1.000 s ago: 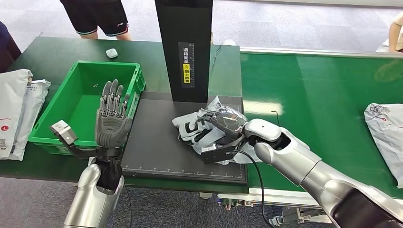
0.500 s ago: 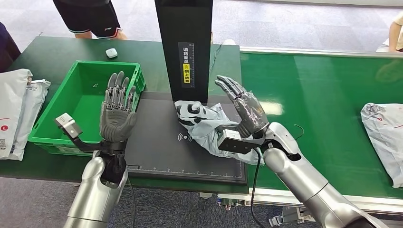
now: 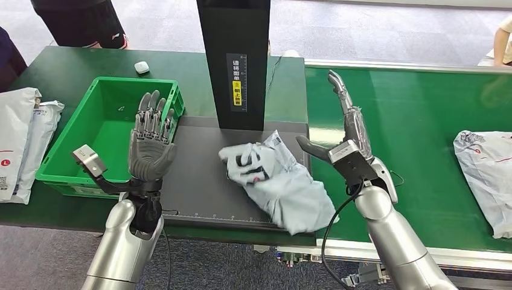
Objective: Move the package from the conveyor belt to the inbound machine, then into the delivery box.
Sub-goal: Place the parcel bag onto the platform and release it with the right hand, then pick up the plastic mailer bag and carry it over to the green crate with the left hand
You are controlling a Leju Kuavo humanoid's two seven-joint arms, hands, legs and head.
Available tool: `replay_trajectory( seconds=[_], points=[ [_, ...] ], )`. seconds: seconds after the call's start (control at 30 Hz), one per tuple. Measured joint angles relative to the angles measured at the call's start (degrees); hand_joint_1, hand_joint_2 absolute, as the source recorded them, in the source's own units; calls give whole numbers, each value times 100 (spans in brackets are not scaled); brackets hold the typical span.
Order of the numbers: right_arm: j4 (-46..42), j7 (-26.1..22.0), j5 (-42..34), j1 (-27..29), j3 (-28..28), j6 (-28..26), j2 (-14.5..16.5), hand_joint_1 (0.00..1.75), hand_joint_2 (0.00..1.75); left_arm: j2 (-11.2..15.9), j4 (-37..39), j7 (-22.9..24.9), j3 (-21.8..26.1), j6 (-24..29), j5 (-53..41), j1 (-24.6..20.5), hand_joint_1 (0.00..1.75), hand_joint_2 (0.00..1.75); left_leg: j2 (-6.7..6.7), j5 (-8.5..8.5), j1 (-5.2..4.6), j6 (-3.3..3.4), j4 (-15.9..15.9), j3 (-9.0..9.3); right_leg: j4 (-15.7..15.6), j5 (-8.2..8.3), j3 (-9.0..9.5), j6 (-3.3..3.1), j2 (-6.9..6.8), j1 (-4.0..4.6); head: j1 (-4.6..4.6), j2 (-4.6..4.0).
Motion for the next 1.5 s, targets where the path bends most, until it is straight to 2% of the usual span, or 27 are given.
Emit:
replay_trajectory(
  seconds=[0.13,0.27,0.33,0.47,0.6,0.77,1.0,1.27,1.37,1.5],
  points=[
    [-142,42,-421,230,-399,629,116,0,175,-9,0,2,1,-41,-75,1,0,175,0,0,0,0,0,0,0,0,0,0,0,0,0,0],
    [-137,401,-412,320,-634,983,190,0,175,-14,0,20,17,-101,-165,12,0,175,4,0,0,0,-1,1,0,0,0,0,4,1,-1,0],
    [-90,435,-270,331,-714,938,236,0,175,-19,-1,28,34,-133,-210,29,0,175,4,0,0,0,-1,1,0,0,0,0,4,1,0,0],
    [-110,109,-352,387,-941,699,367,0,175,-54,-9,63,75,-179,-392,55,0,175,4,0,0,0,0,1,0,0,0,0,3,1,0,0],
    [-425,-162,-685,487,-1269,451,463,0,175,-54,-28,88,-13,-185,-1209,55,0,175,3,-1,0,0,0,1,0,-1,0,0,3,0,0,0],
    [-771,-290,-934,558,-1648,403,569,0,175,-50,-50,215,-530,86,-2629,54,0,175,3,-2,-2,1,0,1,-1,0,0,1,3,-3,1,0],
    [-927,-469,-767,640,-1906,467,786,0,175,-51,140,586,-1464,373,-4253,-111,0,175,4,-1,-2,1,0,3,-1,0,-1,1,4,-2,-1,0],
    [-1063,-381,-573,640,-2122,496,981,0,175,-248,1089,1268,-2387,133,-5190,-658,0,175,6,-1,-2,1,0,3,-1,0,0,1,6,-3,1,0],
    [-1085,-321,-391,636,-2180,435,1046,0,175,-340,1549,1565,-2648,272,-5473,-835,0,175,9,-2,-3,1,0,3,-1,0,0,1,8,-3,1,0],
    [-1114,-297,-285,638,-2231,395,1116,0,175,-406,1990,1727,-2834,367,-5629,-955,0,175,9,-2,-2,1,-1,4,-1,0,-1,0,8,-2,0,0]
  ],
)
